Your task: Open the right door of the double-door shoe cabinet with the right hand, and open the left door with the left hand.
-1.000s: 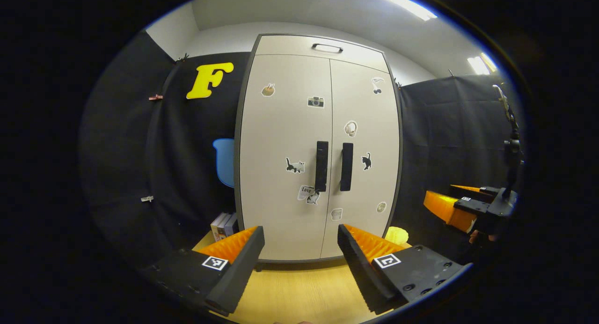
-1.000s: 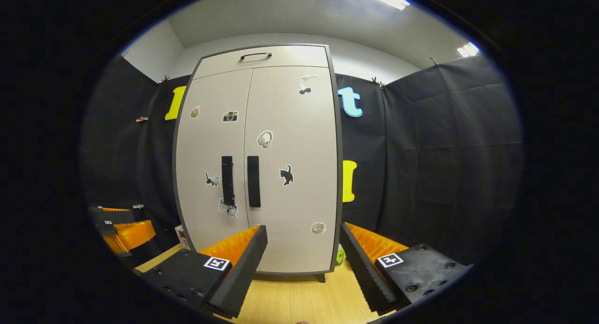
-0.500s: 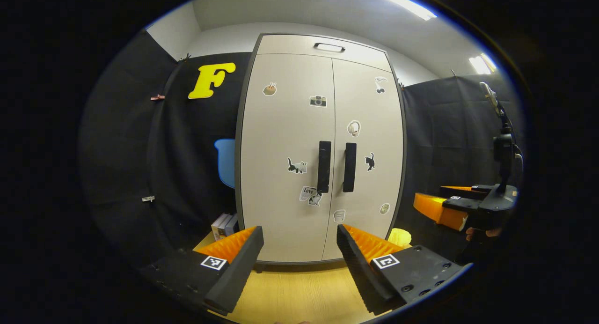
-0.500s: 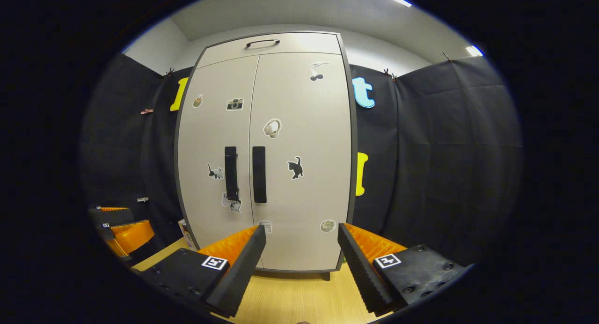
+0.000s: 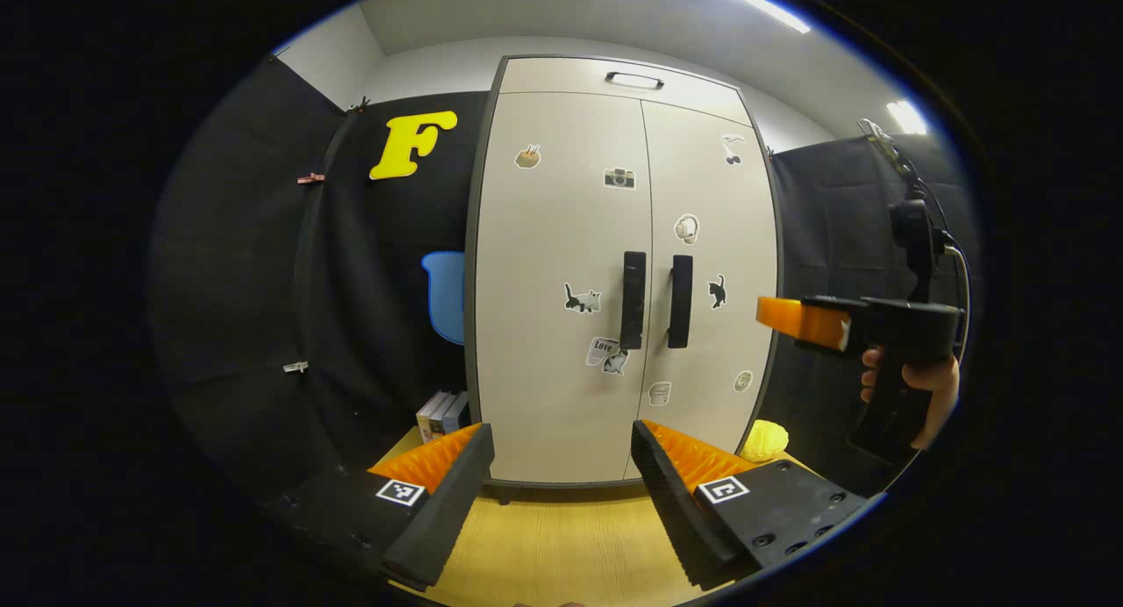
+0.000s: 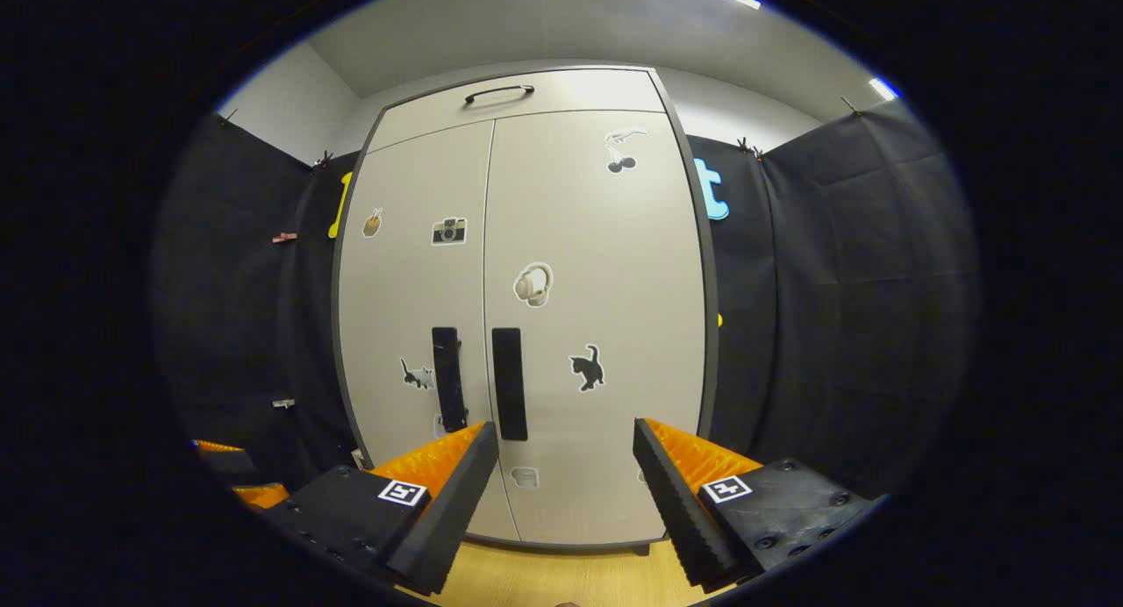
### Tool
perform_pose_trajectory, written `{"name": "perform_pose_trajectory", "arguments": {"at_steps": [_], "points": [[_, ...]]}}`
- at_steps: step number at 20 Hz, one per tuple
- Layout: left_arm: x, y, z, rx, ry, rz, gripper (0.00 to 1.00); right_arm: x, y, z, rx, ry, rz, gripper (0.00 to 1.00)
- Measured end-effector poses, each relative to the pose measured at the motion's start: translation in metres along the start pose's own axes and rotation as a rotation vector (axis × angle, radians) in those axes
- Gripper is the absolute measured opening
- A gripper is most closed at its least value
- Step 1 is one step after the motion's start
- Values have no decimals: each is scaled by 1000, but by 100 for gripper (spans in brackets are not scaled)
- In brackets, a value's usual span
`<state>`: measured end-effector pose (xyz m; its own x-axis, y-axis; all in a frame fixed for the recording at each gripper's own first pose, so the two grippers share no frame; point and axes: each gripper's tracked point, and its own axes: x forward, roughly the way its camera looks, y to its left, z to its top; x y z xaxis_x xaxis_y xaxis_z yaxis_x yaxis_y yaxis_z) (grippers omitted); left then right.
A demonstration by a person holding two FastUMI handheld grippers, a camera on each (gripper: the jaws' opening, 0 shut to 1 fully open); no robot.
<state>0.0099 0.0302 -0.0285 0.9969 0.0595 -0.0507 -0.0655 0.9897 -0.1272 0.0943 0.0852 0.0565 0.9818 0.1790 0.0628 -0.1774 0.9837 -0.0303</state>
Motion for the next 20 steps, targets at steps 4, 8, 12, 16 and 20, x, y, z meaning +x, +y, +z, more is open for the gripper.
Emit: {"name": "perform_pose_trajectory", "arguments": {"at_steps": [4,8,12,16,20], "points": [[-4,15,-3,-6,2,29,97,39,26,19,-20,-42,42,98],[-14,35,-11,-13,22,78,98,75,49,17,-48,-41,63,97],[-22,53,-24,-40,52,126,97,109,56,-5,-65,9,42,98],[-27,74,-35,-67,81,176,96,133,43,-35,-69,93,-13,98],[-29,86,-32,-22,69,217,95,140,37,-36,-55,94,-29,93]]}}
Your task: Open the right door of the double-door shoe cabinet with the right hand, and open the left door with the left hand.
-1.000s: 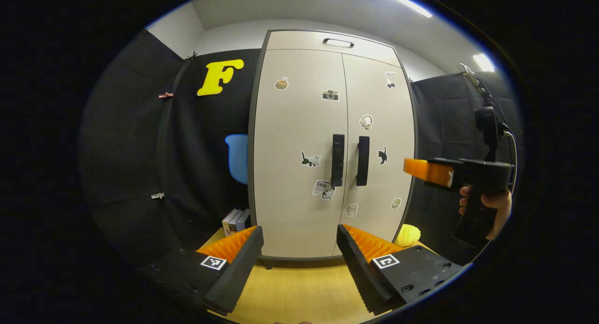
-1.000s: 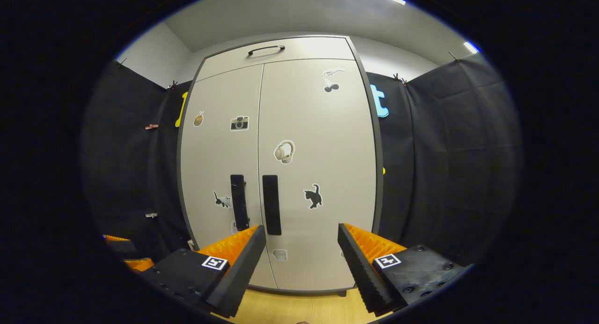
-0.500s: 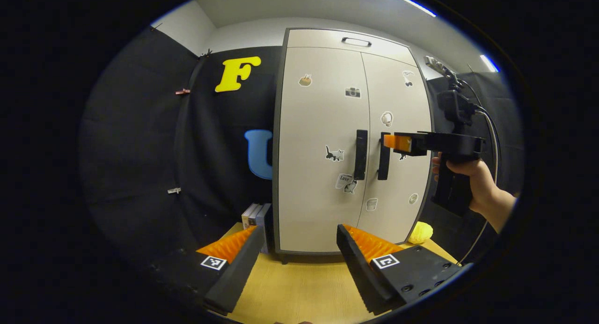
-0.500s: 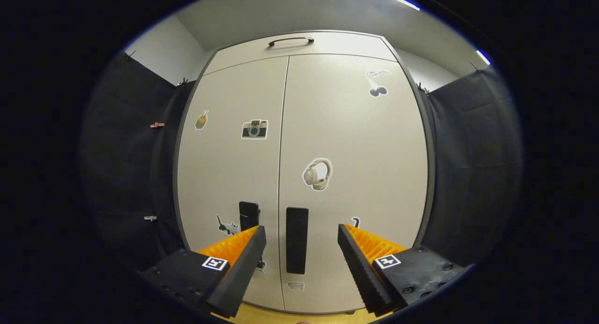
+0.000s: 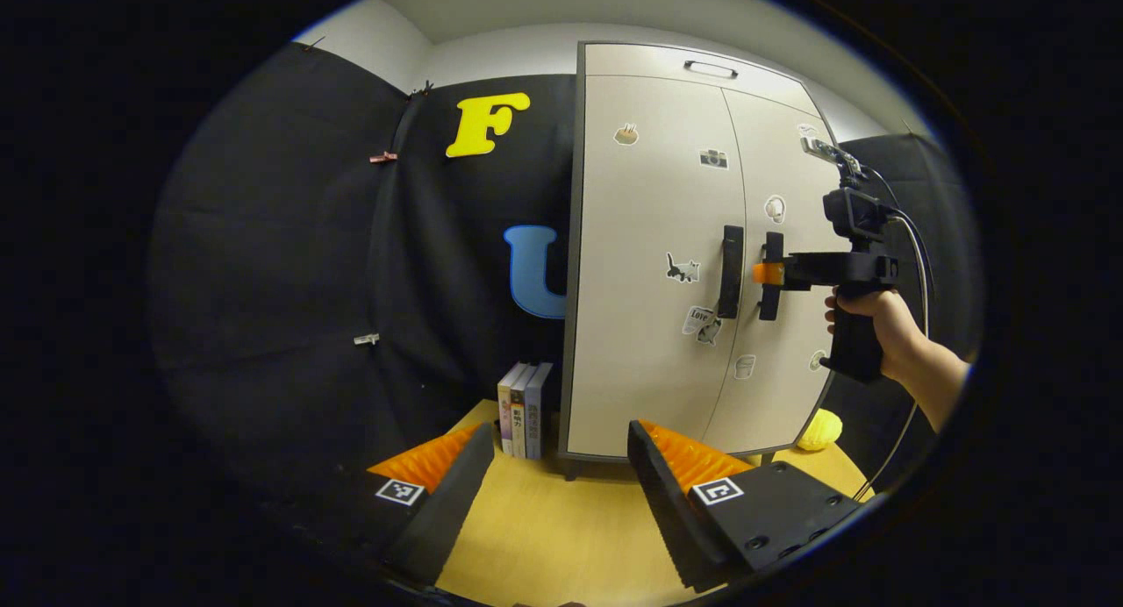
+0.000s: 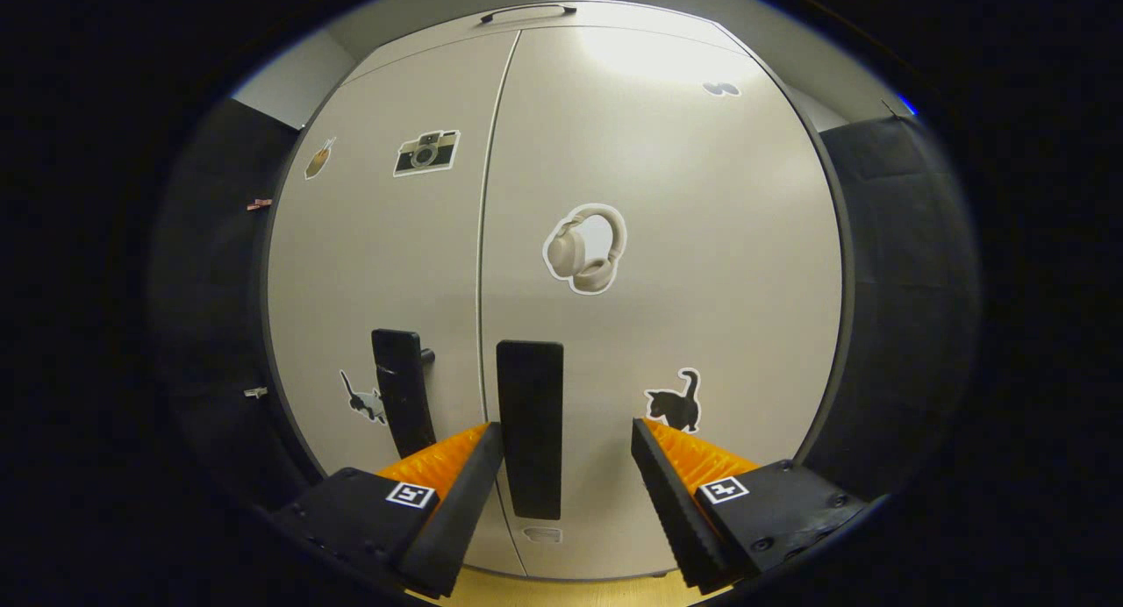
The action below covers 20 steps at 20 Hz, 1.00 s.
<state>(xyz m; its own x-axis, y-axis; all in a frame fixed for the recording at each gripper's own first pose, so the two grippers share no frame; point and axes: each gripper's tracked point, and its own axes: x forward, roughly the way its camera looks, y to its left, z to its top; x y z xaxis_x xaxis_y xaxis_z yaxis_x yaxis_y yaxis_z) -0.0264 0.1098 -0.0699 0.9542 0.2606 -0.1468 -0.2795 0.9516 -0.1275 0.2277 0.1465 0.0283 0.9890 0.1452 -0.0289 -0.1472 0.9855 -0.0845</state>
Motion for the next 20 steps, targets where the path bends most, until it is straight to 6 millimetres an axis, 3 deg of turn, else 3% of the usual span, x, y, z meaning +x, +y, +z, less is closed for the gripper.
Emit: {"name": "perform_pose_trajectory", "arguments": {"at_steps": [3,6,7,8,14,16,19,20], "points": [[1,-4,2,-11,-2,-13,95,1,13,-1,7,7,35,77],[-2,-5,2,-20,-10,-26,95,2,20,-3,-1,13,43,43],[-2,-3,2,-15,-11,-24,95,3,20,-4,-9,17,38,38],[-3,-2,2,-12,-11,-20,95,4,20,-7,-12,30,34,41],[-14,0,-8,-32,13,-31,95,8,18,-13,21,60,-11,36],[-18,1,-8,-31,5,-41,95,4,18,-10,34,73,-1,26],[-25,-2,-4,-52,-12,-69,95,4,19,-13,71,111,47,20],[-26,-3,-3,-61,-15,-79,95,2,19,-14,65,118,65,14]]}}
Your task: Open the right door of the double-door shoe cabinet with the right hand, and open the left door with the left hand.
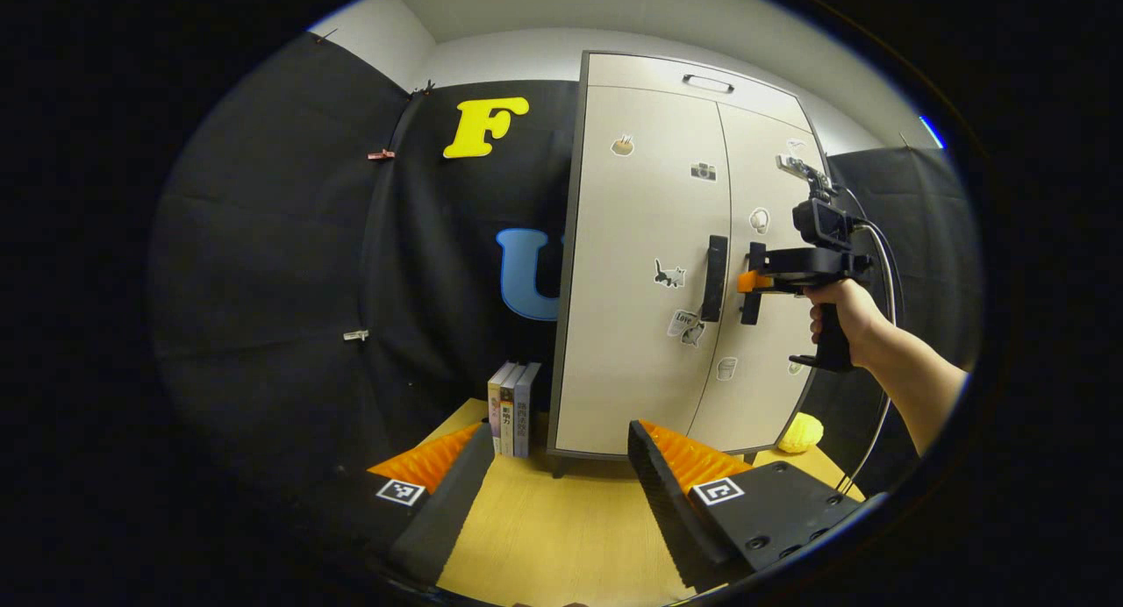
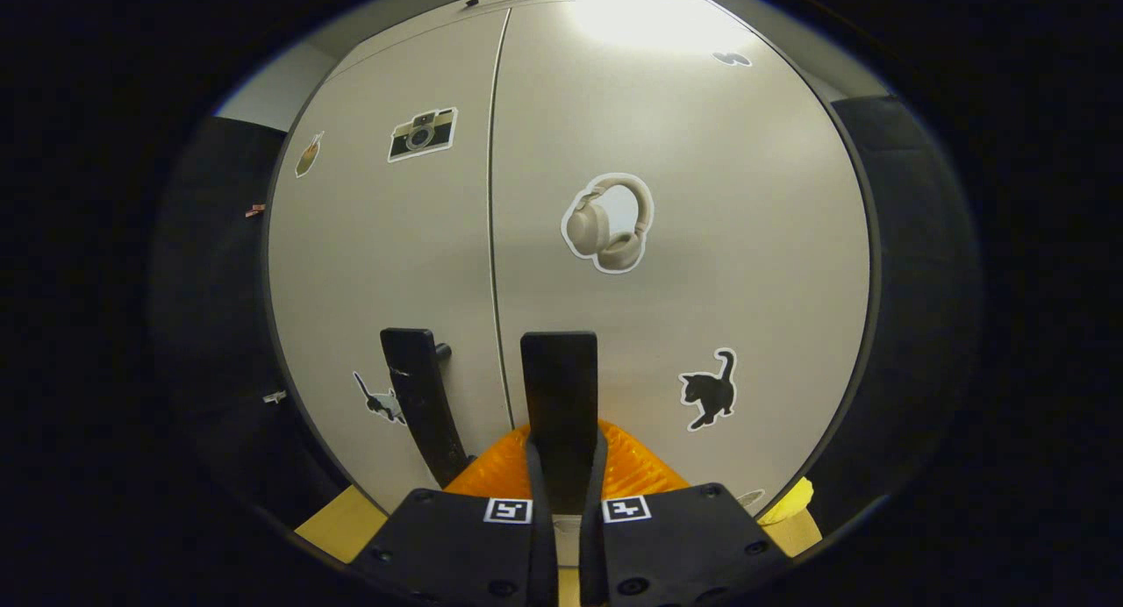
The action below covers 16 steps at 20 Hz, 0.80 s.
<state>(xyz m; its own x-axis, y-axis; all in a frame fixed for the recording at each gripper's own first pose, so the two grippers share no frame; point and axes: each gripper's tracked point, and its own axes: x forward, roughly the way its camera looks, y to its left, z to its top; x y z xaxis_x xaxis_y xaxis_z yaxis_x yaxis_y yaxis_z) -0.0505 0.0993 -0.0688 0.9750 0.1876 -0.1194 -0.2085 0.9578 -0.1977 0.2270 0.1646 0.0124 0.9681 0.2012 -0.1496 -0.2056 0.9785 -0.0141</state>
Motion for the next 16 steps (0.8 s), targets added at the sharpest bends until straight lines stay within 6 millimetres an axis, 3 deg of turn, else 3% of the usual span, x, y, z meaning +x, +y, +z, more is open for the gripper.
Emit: {"name": "perform_pose_trajectory", "arguments": {"at_steps": [7,16], "points": [[-1,-19,-2,44,11,-34,95,-34,-2,-3,4,11,81,14],[8,-76,13,80,-7,-59,95,-70,-17,-5,-13,37,198,14]]}}
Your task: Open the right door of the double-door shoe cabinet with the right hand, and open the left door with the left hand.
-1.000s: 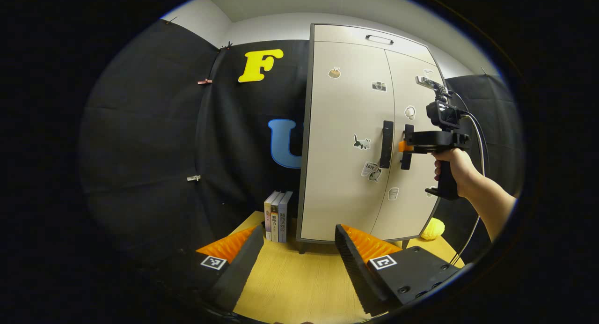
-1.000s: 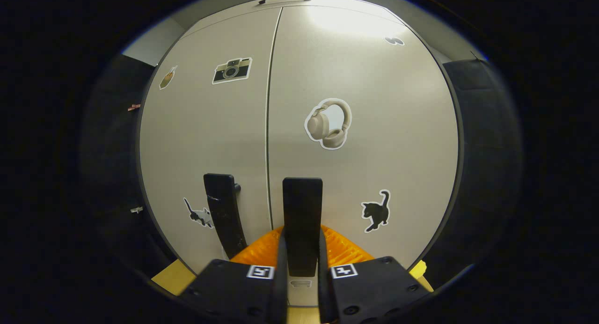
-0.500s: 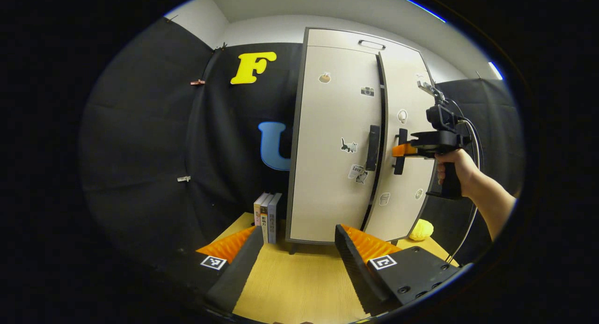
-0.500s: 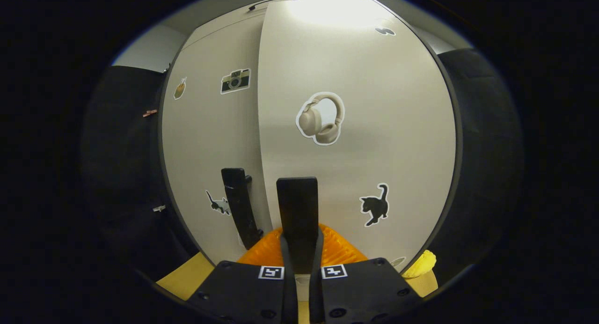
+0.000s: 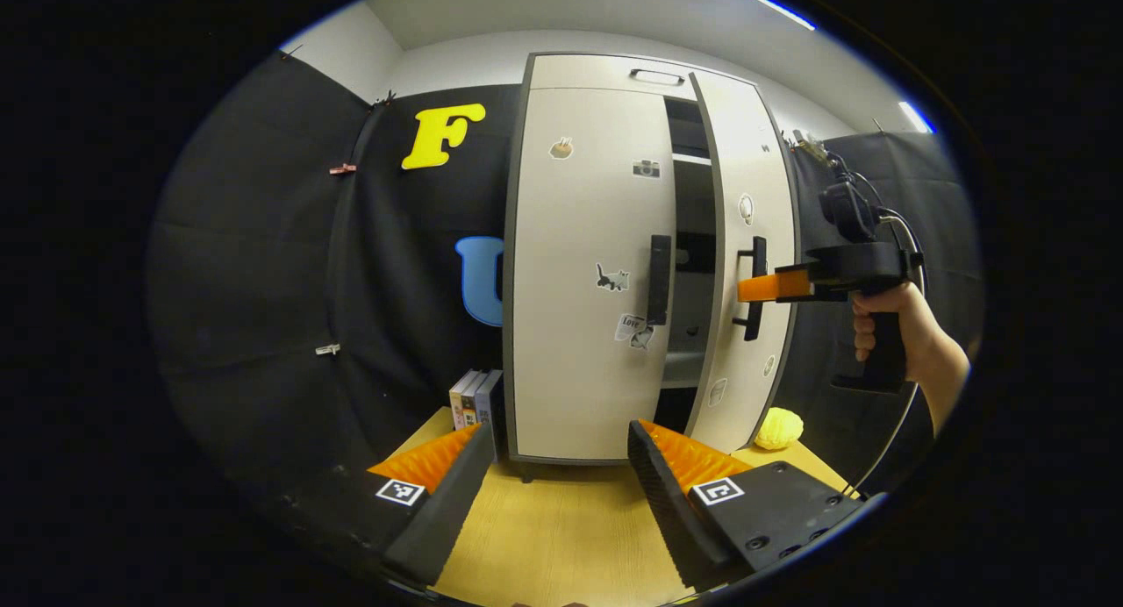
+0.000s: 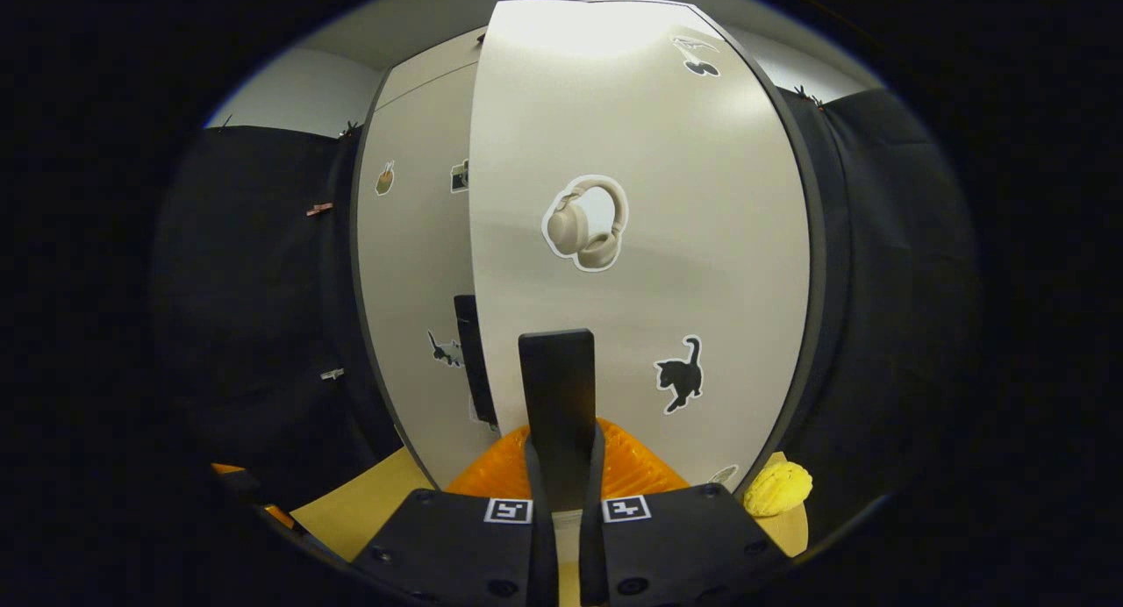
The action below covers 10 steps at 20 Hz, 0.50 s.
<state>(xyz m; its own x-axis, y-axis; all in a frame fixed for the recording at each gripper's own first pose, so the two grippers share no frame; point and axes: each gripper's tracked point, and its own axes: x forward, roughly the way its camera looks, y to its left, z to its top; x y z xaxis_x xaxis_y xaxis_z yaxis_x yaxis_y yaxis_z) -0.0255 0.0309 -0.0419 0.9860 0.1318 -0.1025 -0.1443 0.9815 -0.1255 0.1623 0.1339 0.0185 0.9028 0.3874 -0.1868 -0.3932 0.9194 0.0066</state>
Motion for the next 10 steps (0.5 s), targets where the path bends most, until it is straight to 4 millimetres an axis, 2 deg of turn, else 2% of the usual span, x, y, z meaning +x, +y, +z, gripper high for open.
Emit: {"name": "perform_pose_trajectory", "arguments": {"at_steps": [3,10], "points": [[-1,-18,8,23,-20,10,95,-8,-6,2,15,5,53,14],[-5,-59,1,16,-9,44,95,-30,-20,4,-3,4,137,13]]}}
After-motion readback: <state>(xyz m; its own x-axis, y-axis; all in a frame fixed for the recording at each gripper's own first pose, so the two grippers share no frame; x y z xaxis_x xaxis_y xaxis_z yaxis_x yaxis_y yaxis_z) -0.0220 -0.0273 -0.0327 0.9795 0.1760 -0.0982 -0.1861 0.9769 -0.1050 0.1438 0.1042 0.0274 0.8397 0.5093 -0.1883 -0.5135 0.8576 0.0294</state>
